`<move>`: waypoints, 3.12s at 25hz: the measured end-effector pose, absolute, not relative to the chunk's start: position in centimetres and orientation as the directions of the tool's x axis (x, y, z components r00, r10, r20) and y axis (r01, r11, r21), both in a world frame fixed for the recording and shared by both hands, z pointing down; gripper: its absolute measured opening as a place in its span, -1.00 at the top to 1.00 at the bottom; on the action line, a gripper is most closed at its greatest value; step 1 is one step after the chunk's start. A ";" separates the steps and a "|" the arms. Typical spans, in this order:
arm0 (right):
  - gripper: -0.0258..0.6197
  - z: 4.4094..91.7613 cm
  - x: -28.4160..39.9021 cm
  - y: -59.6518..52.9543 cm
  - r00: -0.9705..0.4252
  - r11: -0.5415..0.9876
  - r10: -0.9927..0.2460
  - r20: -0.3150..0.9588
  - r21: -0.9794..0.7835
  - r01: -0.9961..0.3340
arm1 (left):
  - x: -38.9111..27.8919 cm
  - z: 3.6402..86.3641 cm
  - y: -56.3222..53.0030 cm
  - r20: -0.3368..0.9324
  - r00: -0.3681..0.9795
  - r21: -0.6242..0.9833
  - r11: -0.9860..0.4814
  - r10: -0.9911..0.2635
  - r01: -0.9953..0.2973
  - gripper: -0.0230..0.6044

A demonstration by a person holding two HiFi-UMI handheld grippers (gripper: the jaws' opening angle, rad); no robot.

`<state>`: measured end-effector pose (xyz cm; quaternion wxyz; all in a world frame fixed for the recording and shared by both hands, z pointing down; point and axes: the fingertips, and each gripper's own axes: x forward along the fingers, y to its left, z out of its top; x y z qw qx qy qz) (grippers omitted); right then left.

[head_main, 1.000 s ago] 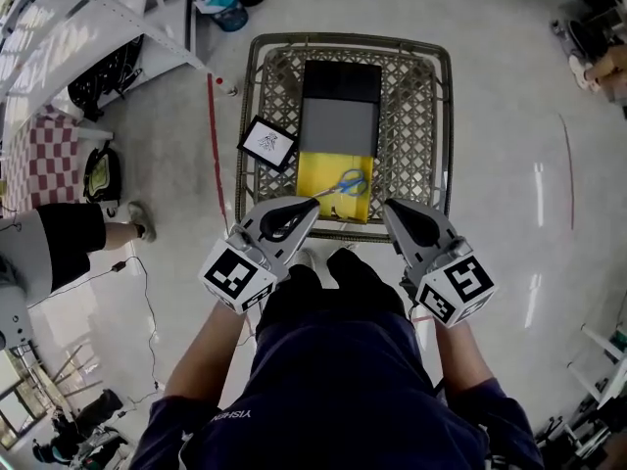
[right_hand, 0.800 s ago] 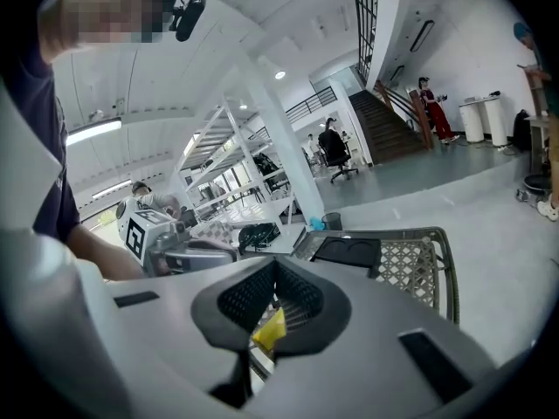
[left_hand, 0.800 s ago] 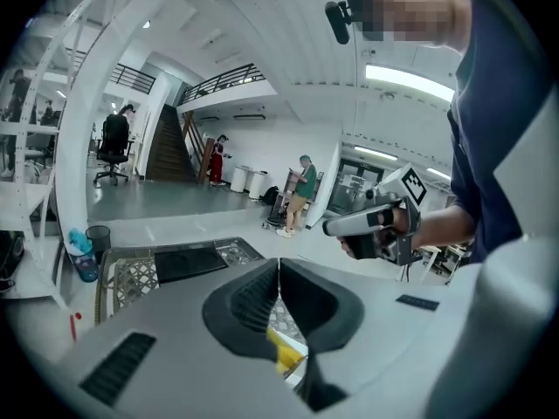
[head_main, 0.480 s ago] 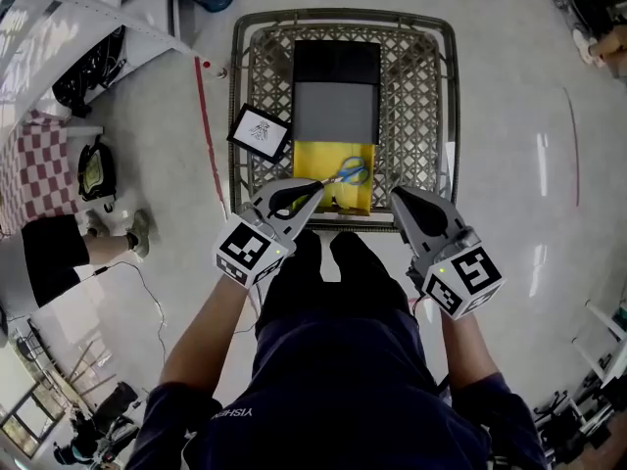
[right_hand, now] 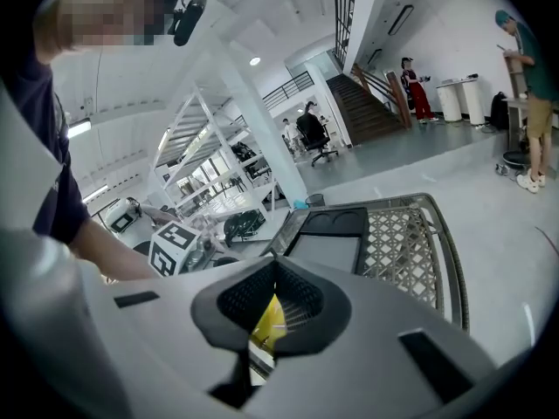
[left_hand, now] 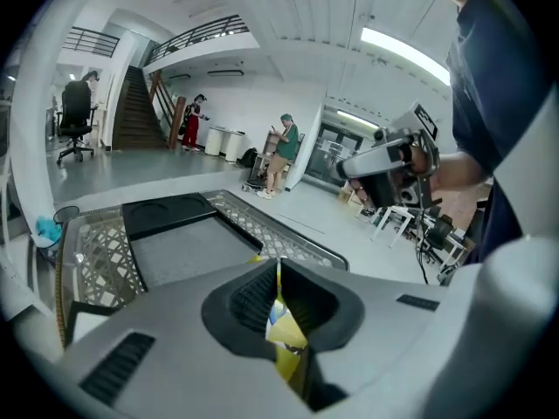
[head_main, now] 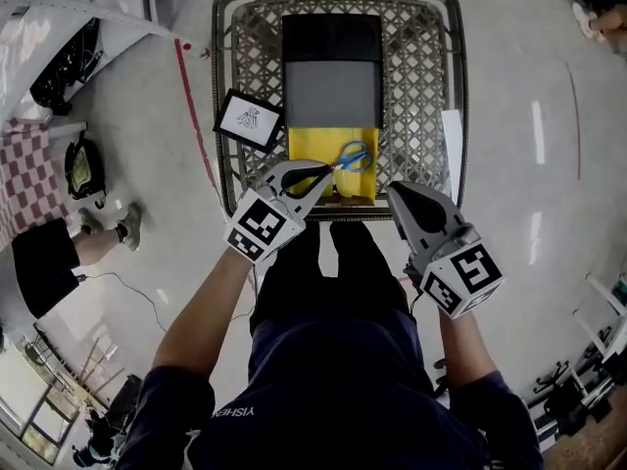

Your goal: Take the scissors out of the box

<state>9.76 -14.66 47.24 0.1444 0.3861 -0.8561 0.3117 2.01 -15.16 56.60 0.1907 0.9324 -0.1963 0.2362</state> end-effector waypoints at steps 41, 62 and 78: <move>0.86 52.9 13.5 -13.8 -0.658 0.431 -0.501 0.562 -0.498 -0.753 | 2.7 72.5 -12.3 0.939 0.343 0.072 -0.957 -0.030 -0.281 0.57; 0.86 53.1 13.7 -14.3 -0.654 0.427 -0.503 0.565 -0.495 -0.756 | 2.4 74.0 -12.4 0.969 0.246 0.076 -0.957 0.005 -0.279 0.69; 0.86 49.6 11.4 -16.0 -0.649 0.465 -0.552 0.524 -0.453 -0.761 | 1.3 65.0 -14.6 0.888 0.446 0.077 -0.920 -0.112 -0.384 0.70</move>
